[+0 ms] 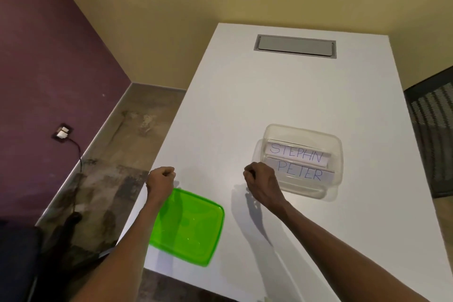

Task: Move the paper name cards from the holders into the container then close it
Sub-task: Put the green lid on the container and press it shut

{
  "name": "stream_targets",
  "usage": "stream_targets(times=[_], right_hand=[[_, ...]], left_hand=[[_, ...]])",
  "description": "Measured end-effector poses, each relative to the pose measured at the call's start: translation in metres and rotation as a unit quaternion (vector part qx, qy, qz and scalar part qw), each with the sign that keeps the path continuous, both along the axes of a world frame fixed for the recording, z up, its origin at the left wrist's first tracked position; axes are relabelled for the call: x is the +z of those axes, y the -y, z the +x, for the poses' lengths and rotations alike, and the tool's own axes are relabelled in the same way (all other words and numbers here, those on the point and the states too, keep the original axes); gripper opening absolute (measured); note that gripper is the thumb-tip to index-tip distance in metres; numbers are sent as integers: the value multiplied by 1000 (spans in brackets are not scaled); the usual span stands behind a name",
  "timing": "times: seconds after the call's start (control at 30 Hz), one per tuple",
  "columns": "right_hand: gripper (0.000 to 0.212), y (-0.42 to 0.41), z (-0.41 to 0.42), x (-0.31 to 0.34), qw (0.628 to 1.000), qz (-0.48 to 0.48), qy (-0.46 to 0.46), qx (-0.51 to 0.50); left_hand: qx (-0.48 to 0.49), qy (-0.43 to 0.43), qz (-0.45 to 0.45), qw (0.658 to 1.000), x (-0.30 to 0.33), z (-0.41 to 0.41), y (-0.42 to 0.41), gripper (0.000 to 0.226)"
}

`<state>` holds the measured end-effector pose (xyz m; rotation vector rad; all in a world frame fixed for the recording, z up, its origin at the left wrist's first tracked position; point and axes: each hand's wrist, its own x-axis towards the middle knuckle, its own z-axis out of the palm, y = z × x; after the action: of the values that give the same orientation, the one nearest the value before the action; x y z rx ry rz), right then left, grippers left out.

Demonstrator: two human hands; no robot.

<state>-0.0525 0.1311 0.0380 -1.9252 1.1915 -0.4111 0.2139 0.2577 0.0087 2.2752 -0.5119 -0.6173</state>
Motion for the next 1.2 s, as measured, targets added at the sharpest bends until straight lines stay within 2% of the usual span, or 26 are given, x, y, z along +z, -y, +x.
stream_targets(times=[0.23, 0.4, 0.6, 0.77, 0.97, 1.2], right_hand=[[22, -33, 13, -32, 985, 119, -123, 15], [25, -58, 23, -44, 962, 190, -192, 46], [34, -77, 36, -54, 949, 228, -213, 36], [25, -81, 40, -56, 946, 253, -202, 31], [19, -76, 40, -49, 948, 252, -194, 26], [19, -56, 34, -34, 962, 213, -172, -5]], left_hand=[[-40, 69, 88, 993, -15, 13, -35, 30], [-49, 92, 107, 989, -25, 14, -52, 35], [-45, 103, 140, 984, -28, 12, -57, 37], [-45, 99, 134, 985, -29, 11, -58, 33], [-36, 102, 133, 985, -22, 12, -52, 29], [-33, 108, 87, 990, -2, 13, -25, 27]])
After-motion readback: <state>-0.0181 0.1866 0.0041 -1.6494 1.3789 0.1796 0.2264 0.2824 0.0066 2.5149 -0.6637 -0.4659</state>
